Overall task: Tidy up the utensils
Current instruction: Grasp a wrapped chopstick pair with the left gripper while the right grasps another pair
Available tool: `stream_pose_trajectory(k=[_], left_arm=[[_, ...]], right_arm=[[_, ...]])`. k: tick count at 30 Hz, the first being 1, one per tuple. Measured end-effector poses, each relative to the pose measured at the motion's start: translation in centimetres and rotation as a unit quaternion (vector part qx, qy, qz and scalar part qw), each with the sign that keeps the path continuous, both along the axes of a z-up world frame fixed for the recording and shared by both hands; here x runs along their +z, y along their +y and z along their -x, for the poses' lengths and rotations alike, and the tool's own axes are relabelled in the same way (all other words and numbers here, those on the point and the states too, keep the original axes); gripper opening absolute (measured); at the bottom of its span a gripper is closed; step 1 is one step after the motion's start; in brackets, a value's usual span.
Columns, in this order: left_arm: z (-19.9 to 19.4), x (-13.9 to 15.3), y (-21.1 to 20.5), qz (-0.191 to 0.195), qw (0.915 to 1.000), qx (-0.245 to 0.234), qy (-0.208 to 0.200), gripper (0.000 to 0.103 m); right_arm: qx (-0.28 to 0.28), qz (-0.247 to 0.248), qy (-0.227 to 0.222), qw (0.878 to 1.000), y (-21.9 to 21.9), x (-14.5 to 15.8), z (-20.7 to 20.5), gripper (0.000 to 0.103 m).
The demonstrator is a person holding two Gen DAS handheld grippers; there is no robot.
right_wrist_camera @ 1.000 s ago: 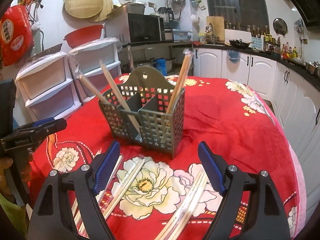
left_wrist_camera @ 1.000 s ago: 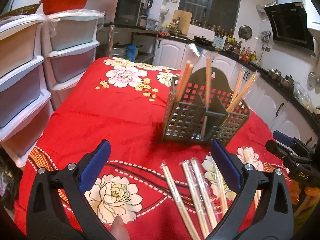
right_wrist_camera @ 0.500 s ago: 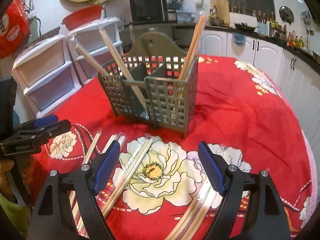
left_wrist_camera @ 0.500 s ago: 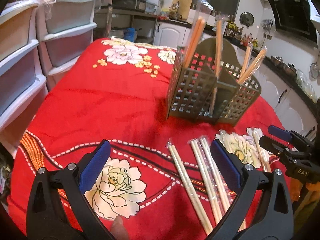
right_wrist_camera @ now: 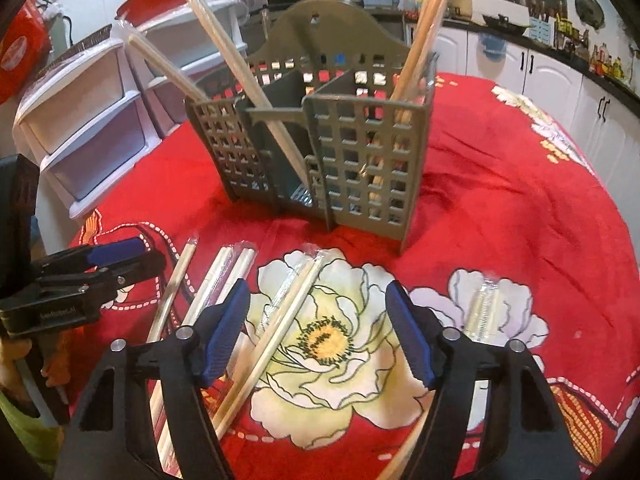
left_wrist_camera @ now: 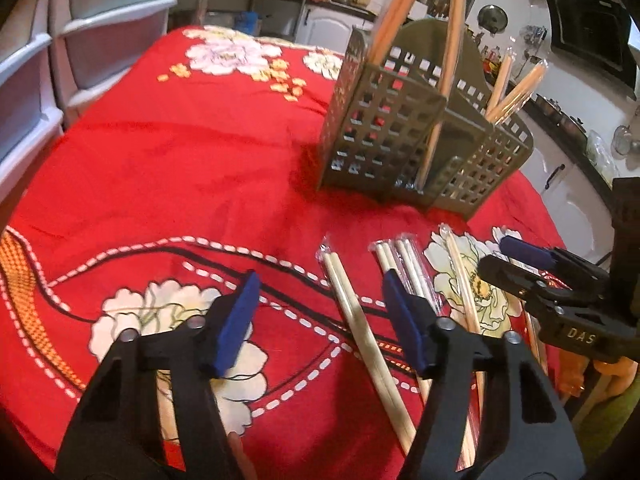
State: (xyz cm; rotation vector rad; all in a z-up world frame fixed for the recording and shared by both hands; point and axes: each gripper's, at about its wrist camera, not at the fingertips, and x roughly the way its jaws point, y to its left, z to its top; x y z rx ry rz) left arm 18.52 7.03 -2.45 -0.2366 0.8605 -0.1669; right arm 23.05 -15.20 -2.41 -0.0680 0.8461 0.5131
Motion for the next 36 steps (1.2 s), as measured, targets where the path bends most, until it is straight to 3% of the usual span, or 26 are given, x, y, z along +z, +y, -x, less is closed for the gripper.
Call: stream_pose_trajectory(k=[10, 20, 30, 36], left_arm=[[-1.8, -1.1, -0.6, 0.014, 0.9994, -0.02, 0.026, 0.024], [-3.7, -1.5, -0.4, 0.028, 0.9982, -0.029, 0.044, 0.021], [-4.9, -1.7, -0.9, -0.001, 0.9986, -0.033, 0.04, 0.015], [-5.2, -1.7, -0.9, -0.011, 0.9989, -0.029, 0.036, 0.009]], right_arm=[[0.008, 0.004, 0.035, 0.999, 1.7, -1.4, -1.8, 0.051], [0.003, 0.009, 0.051, 0.999, 2.6, -2.2, -3.7, 0.038], [0.013, 0.014, 0.049, 0.999, 3.6, -2.4, -4.0, 0.017], [0.019, 0.003, 0.048, 0.999, 4.0, -2.2, -3.7, 0.011]])
